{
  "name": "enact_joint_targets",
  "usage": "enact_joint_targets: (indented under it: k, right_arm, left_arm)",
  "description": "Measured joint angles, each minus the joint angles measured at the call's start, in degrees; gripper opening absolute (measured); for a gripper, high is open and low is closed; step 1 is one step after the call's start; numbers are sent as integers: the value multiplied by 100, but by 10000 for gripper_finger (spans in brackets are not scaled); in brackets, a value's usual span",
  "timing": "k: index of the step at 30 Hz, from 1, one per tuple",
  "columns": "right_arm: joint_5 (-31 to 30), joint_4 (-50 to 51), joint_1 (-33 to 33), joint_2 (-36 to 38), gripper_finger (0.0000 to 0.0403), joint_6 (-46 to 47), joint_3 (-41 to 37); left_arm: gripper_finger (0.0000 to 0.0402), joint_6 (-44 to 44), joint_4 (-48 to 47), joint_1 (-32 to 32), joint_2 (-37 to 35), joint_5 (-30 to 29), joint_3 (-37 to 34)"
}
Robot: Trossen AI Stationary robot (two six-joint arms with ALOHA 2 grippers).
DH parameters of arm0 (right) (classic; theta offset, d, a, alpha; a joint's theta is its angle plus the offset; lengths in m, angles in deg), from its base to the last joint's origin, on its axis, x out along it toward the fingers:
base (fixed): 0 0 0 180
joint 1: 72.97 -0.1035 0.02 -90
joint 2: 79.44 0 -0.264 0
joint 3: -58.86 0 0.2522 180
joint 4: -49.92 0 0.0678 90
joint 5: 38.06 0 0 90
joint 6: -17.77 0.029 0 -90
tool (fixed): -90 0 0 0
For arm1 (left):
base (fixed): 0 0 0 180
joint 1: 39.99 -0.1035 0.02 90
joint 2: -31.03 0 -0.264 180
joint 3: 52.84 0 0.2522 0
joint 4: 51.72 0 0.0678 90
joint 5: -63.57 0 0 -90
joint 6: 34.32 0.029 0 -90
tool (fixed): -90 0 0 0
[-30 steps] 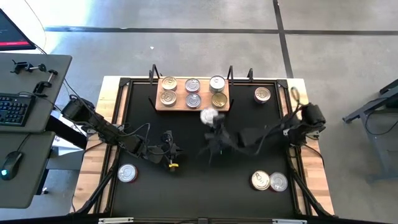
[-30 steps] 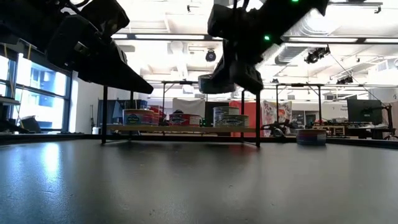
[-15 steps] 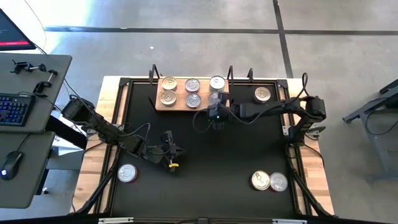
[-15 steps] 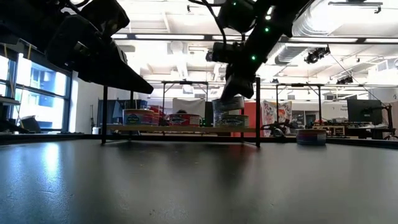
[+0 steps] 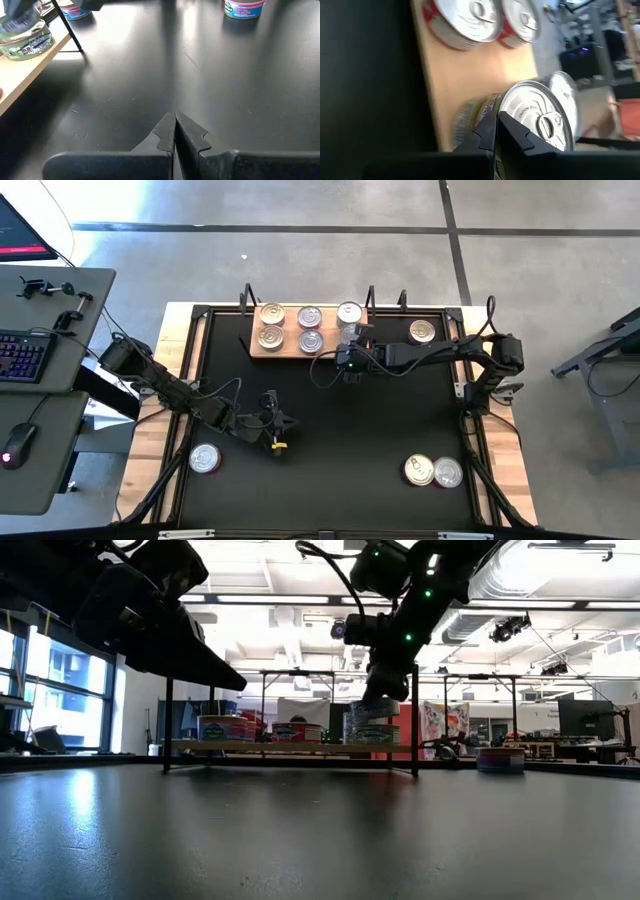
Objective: Stack canned seafood by type on shelf
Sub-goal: Stack the green tuna on top of the other green tuna can on the shelf, then stack the blue tuna can on top of the other blue tuna can on the shelf
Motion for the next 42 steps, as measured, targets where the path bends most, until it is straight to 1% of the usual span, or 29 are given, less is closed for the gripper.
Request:
enact_joint_targets:
  k: [2,4,6,15,19,21,22,24,27,29,31,33,35,37,39,42]
  right_arm:
    - [-211,0,0,2,0,-12,0]
    - [-233,-2,0,2,4,-13,0]
    - [-197,-3,4,2,17,-1,0]
    - [-168,-10,0,7,121,133,4]
    - [-149,-44,-53,68,144,194,13]
    - [188,-76,-135,158,146,401,112]
    - [479,-79,-188,199,146,557,166]
    - [1222,-152,-296,296,143,949,279]
    - [2312,-636,-568,312,137,1492,260]
    - [2737,-1130,-849,288,132,1537,14]
    - [2970,-1991,-1162,231,124,1563,-434]
    - [3116,-3197,-1434,136,116,1874,-1035]
    - [3109,-4663,-1701,-28,108,2284,-1604]
    - [2897,-5883,-1960,-204,101,2528,-2074]
    - [2420,-6870,-2224,-403,94,2615,-2407]
    - [1654,-7507,-2537,-511,86,2549,-2669]
  left_arm:
    - [0,0,0,0,0,0,0]
    - [0,0,0,0,0,0,0]
    - [0,0,0,0,0,0,0]
    - [0,0,0,0,0,0,0]
    - [0,0,0,0,2,2,0]
    - [0,0,2,0,2,2,0]
    - [0,0,1,0,2,2,-1]
    - [0,0,-7,0,3,2,-2]
    - [0,0,-18,0,4,2,-4]
    - [0,-85,-48,4,4,-70,-4]
    - [0,-445,-296,33,-38,-371,0]
    - [0,-820,-666,96,-158,-737,-5]
    - [0,-1179,-1138,195,-383,-1132,-9]
    - [0,-1411,-1470,276,-659,-1413,-4]
    - [0,-1488,-1666,324,-975,-1587,-7]
    - [0,-1288,-1692,321,-1428,-1611,-4]
